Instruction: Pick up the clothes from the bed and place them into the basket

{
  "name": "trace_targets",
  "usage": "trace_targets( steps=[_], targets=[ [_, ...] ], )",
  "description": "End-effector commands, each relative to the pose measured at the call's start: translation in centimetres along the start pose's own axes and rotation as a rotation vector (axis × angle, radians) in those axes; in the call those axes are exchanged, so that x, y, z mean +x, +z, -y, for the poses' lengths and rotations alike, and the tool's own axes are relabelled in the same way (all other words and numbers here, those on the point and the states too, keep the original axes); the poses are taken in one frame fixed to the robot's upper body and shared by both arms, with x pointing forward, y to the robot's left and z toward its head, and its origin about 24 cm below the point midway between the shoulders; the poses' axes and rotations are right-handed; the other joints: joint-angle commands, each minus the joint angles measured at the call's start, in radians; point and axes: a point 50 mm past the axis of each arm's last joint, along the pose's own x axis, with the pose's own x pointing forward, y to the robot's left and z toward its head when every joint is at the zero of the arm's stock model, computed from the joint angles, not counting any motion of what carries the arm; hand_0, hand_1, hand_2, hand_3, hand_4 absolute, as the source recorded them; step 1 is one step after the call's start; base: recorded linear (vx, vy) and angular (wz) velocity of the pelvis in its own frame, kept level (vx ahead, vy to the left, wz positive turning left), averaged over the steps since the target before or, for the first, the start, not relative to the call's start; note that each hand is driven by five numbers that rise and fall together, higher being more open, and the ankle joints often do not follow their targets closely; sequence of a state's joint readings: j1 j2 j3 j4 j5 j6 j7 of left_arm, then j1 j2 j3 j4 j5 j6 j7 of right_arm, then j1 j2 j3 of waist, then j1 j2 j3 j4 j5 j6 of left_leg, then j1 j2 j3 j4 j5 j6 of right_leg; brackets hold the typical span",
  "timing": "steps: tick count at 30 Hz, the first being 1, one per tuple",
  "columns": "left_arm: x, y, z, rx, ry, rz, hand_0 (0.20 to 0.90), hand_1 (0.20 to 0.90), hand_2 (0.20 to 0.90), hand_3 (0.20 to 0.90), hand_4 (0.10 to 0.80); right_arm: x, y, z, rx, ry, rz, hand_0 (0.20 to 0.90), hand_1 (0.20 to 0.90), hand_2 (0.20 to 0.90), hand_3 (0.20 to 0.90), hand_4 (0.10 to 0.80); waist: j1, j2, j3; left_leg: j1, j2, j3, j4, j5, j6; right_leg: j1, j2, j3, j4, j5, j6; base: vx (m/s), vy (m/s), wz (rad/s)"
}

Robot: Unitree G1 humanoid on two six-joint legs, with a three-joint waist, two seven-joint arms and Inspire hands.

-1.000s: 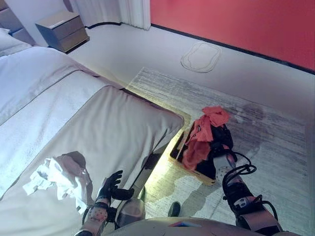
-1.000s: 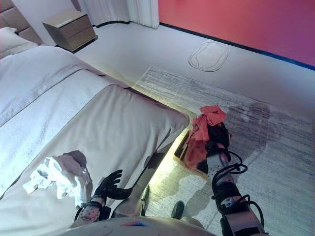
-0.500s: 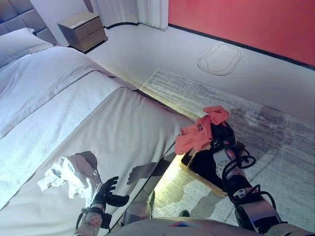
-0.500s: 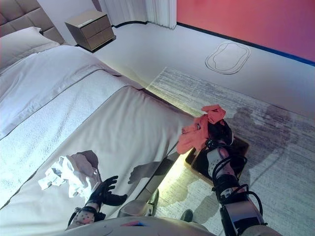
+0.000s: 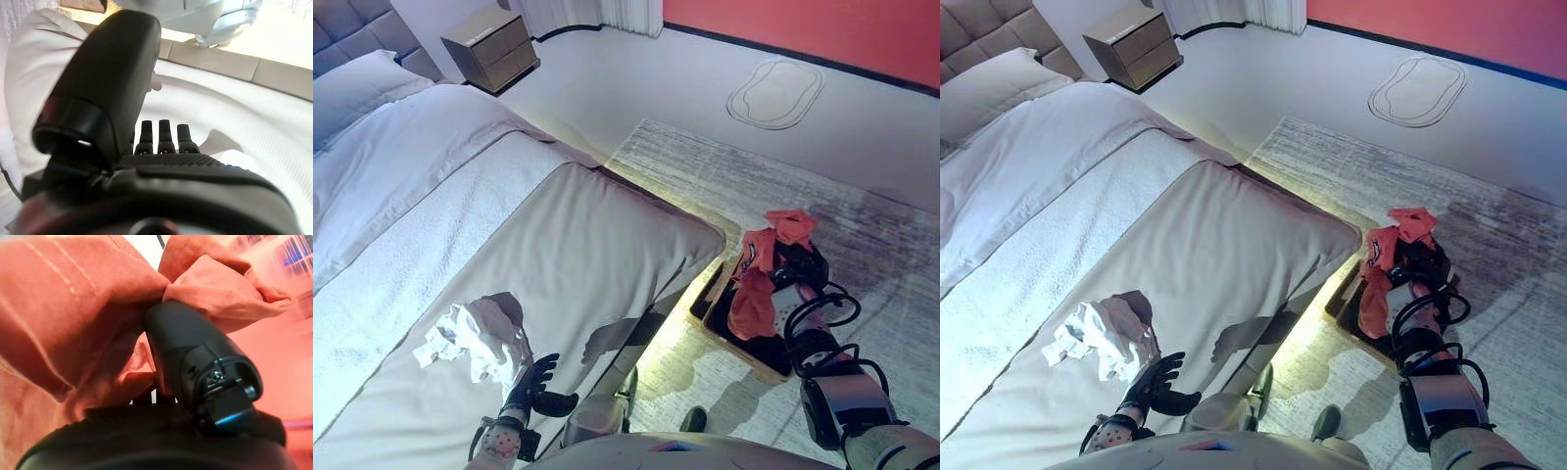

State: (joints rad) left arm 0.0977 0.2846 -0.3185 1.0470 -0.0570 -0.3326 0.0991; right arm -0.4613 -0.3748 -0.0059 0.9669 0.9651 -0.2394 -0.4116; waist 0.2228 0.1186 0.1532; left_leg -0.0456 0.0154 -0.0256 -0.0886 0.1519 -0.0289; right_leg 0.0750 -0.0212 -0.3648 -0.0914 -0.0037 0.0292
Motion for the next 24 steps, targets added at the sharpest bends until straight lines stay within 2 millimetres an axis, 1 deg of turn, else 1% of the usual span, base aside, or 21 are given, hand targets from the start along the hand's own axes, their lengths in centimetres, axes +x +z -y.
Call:
trace_targets(
  steps=[1,3,4,7,10,17,20,24],
  targets=[
    [0.8,2.1,-0.2,0.064,-0.03,0.106,0.9,0.9,0.9,0.9,0.8,0.5,5.8,-2.9,0.003,0.121,0.205,0.3,0.3,0.3,0.2,0.1,-0.013,-0.03,-0.011,0.009,-0.031,-0.011,0.001,-0.1,-0.032,-0.004,-0.152,-0.011,0.017,0.058,0.079,-0.002,0.059,-0.06],
    [0.9,2.4,-0.2,0.052,-0.028,0.114,0.9,0.9,0.9,0.9,0.8,0.6,5.8,-2.6,-0.008,0.123,0.198,0.3,0.3,0.3,0.2,0.1,-0.021,-0.023,-0.007,0.012,-0.03,-0.003,0.001,-0.103,-0.031,-0.008,-0.155,-0.002,0.018,0.059,0.081,-0.012,0.056,-0.12],
    [1.0,2.9,-0.2,0.038,-0.028,0.124,0.9,0.9,0.9,0.9,0.8,0.7,6.0,-2.4,-0.024,0.125,0.193,0.3,0.3,0.3,0.2,0.1,-0.032,-0.013,-0.003,0.013,-0.032,0.005,0.001,-0.105,-0.031,-0.013,-0.159,0.008,0.018,0.06,0.083,-0.026,0.063,-0.19],
    [1.2,3.4,-0.1,0.025,-0.029,0.138,0.9,0.9,0.9,0.9,0.8,1.0,6.5,-2.2,-0.04,0.118,0.196,0.3,0.3,0.3,0.2,0.1,-0.042,0.0,0.005,0.014,-0.035,0.011,0.001,-0.109,-0.029,-0.021,-0.163,0.02,0.018,0.062,0.084,-0.03,0.046,-0.19],
    [1.4,3.8,0.0,0.02,-0.03,0.143,0.9,0.9,0.9,0.9,0.8,1.4,7.5,-1.6,-0.051,0.1,0.21,0.3,0.3,0.3,0.2,0.1,-0.055,0.015,0.018,0.013,-0.038,0.017,0.001,-0.112,-0.027,-0.032,-0.167,0.032,0.019,0.063,0.084,-0.035,0.025,-0.16],
    [1.4,3.9,0.2,0.011,-0.037,0.149,0.9,0.9,0.9,0.9,0.8,1.8,9.1,-1.1,-0.052,0.05,0.235,0.3,0.3,0.3,0.2,0.1,-0.07,0.037,0.036,0.012,-0.037,0.027,0.001,-0.115,-0.028,-0.048,-0.169,0.046,0.024,0.063,0.082,-0.024,0.013,-0.04],
    [1.4,3.9,0.4,0.005,-0.042,0.154,0.9,0.9,0.9,0.9,0.8,2.0,9.6,-0.4,-0.052,0.016,0.247,0.3,0.3,0.3,0.2,0.1,-0.075,0.047,0.037,0.017,-0.038,0.03,0.001,-0.116,-0.029,-0.049,-0.168,0.051,0.026,0.061,0.081,0.0,0.0,0.0],
    [1.4,3.9,0.4,0.0,-0.043,0.153,0.9,0.9,0.9,0.9,0.8,2.1,10.0,0.3,-0.056,-0.015,0.255,0.3,0.3,0.3,0.2,0.1,-0.079,0.05,0.035,0.022,-0.036,0.034,0.001,-0.118,-0.03,-0.048,-0.169,0.051,0.029,0.058,0.081,0.0,0.0,0.0]
  ],
)
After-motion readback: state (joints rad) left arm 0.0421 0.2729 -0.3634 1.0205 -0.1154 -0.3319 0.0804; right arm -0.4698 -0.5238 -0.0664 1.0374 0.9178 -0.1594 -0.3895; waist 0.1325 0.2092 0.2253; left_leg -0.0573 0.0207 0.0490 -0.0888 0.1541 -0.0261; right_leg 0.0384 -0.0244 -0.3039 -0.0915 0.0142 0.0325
